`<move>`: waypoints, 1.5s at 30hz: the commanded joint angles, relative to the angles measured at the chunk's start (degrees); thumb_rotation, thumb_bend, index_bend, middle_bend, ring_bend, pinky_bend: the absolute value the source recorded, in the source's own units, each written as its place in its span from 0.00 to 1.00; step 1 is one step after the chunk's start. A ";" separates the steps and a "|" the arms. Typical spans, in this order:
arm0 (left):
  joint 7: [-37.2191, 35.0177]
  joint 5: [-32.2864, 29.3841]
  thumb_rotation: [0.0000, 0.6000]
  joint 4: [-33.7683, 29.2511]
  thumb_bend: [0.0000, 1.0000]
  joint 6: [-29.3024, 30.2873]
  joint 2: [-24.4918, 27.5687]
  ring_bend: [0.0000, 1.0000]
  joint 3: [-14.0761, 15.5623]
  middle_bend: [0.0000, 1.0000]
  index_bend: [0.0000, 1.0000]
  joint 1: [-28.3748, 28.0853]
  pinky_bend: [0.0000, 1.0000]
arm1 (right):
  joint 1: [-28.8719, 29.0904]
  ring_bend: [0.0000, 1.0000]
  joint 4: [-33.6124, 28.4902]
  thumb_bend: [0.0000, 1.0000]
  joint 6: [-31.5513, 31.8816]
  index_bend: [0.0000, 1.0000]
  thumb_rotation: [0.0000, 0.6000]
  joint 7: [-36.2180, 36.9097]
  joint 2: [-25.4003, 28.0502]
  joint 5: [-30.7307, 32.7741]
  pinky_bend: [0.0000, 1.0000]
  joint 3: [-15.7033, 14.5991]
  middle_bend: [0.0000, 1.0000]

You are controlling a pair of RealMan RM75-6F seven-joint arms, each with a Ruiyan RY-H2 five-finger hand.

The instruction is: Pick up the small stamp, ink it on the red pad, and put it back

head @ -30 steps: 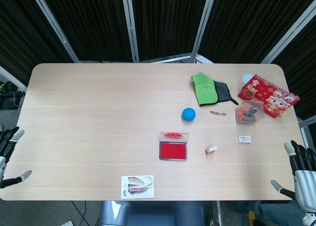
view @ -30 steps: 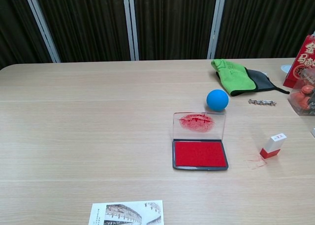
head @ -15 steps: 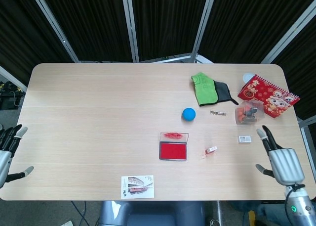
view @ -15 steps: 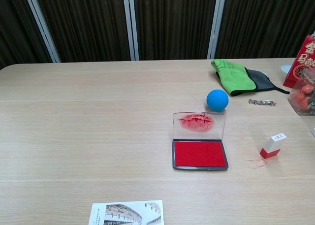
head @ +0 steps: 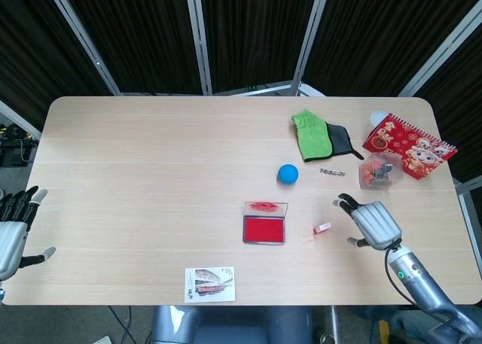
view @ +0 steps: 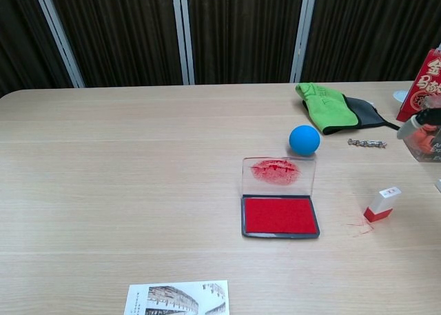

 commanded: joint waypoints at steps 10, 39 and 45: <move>1.88 -1.77 1.00 0.14 0.00 -0.80 -0.91 0.00 -0.18 0.00 0.00 -0.60 0.00 | 4.02 0.65 7.24 0.23 -3.44 0.33 1.00 1.21 -6.23 -0.53 0.97 -1.73 0.29; 3.32 -2.80 1.00 -0.09 0.00 -1.12 -1.38 0.00 0.30 0.00 0.00 -1.06 0.00 | 6.35 0.65 12.43 0.34 -4.88 0.42 1.00 3.42 -11.39 2.35 0.98 -4.25 0.42; 3.39 -2.96 1.00 -0.10 0.00 -1.04 -1.43 0.00 0.31 0.00 0.00 -1.12 0.00 | 6.68 0.65 12.83 0.35 -4.60 0.45 1.00 3.43 -11.69 2.58 0.98 -4.62 0.45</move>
